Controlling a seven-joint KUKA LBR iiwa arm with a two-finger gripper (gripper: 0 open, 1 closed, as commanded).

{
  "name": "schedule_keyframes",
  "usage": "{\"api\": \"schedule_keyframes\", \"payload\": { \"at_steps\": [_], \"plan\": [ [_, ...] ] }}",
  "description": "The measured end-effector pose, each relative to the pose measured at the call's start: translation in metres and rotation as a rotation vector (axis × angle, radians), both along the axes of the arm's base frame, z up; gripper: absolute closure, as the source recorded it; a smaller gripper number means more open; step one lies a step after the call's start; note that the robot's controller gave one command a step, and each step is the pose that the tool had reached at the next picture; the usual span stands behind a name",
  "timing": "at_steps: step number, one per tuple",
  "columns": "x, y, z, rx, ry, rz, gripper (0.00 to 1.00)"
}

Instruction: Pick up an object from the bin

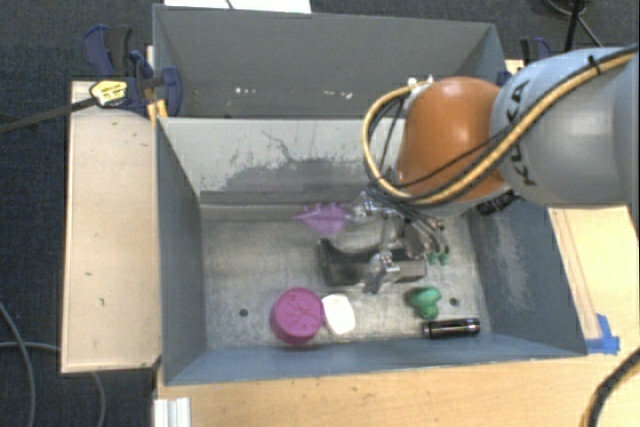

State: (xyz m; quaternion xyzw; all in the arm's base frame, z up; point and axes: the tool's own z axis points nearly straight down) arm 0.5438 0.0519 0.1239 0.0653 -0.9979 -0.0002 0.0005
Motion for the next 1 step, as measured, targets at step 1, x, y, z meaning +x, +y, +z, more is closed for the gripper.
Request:
{"api": "schedule_keyframes", "payload": {
  "at_steps": [1],
  "plan": [
    [0.0021, 0.0157, 0.0122, 0.001, -0.005, -0.126, 0.00]
  ]
}}
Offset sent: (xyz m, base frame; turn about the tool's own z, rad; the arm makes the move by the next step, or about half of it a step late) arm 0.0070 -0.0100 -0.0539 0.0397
